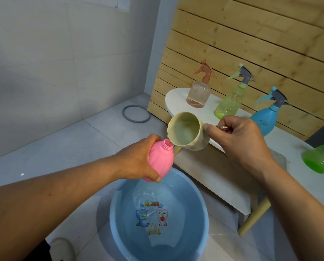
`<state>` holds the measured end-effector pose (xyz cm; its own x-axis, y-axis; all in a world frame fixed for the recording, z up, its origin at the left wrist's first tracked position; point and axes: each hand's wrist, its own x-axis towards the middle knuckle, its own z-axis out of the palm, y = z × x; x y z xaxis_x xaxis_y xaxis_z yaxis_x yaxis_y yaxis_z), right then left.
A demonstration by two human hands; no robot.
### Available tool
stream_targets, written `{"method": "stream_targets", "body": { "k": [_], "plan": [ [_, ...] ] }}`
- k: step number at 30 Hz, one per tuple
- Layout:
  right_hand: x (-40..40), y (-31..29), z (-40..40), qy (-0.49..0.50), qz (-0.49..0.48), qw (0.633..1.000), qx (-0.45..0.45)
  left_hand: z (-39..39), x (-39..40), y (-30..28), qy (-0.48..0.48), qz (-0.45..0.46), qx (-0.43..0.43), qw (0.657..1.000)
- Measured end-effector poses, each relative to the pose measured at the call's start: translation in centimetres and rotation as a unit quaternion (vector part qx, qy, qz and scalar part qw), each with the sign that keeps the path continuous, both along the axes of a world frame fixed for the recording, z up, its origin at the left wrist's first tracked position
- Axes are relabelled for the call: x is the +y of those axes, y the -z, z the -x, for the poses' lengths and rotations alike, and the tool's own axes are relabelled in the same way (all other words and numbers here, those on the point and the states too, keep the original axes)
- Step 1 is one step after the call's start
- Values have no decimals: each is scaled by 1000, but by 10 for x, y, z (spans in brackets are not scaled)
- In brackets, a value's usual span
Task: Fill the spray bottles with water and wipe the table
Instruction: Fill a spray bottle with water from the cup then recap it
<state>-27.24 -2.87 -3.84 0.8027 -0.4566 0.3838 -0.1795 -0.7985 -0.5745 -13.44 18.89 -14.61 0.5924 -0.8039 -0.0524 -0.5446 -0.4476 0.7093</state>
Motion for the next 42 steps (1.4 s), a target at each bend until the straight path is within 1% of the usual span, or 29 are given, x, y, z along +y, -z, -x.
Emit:
{"method": "stream_targets", "body": {
  "k": [22,42],
  "plan": [
    [5,-4,3,2,19,1000,-12,1,-1,3,3,3,-8,1000],
    [9,-6,6,8,65,998,-21,3,-1,3,3,7,-1,1000]
  ]
}}
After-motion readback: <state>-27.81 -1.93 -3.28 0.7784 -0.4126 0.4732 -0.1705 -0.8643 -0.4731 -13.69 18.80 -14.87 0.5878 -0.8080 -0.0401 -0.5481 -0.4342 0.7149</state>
